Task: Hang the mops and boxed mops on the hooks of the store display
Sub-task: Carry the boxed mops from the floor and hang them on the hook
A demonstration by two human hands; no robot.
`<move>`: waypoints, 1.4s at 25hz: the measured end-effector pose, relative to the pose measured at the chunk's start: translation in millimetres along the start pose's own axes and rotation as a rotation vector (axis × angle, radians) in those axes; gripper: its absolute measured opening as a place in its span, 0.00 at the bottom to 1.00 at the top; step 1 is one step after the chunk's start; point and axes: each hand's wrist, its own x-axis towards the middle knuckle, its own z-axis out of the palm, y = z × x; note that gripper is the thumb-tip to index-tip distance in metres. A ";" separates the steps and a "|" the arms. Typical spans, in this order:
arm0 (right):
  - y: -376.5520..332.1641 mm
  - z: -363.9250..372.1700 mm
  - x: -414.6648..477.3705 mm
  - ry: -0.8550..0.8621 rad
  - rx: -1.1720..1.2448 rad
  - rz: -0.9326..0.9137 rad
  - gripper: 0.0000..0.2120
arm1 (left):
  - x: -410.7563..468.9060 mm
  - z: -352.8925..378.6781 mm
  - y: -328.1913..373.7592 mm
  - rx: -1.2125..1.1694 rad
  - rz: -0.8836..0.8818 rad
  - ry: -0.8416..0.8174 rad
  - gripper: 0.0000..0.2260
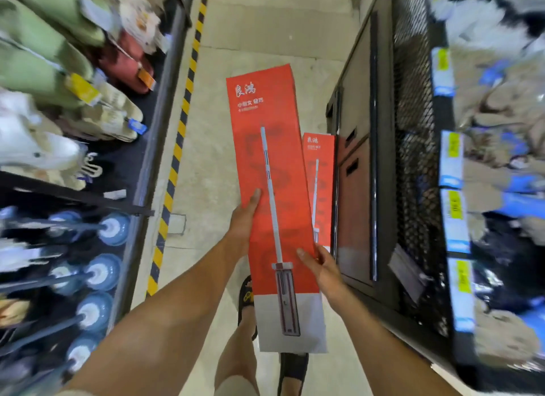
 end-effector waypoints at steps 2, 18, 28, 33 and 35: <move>-20.9 -8.9 -31.7 -0.075 -0.073 -0.025 0.27 | -47.1 3.4 18.5 -0.008 0.109 0.028 0.30; -245.3 130.8 -361.8 -0.534 -0.141 -0.986 0.31 | -423.9 -63.7 6.8 -0.195 0.685 0.335 0.19; -13.5 219.7 -539.4 -0.919 -0.214 -1.005 0.32 | -680.1 -192.9 -107.9 -0.362 0.974 0.641 0.43; 145.5 213.8 -637.8 -1.145 -0.321 -0.948 0.39 | -815.4 -206.2 -246.8 -0.446 1.014 0.854 0.30; 209.5 213.4 -684.1 -1.269 -0.420 -0.933 0.43 | -873.3 -211.0 -321.5 -0.516 1.035 0.978 0.35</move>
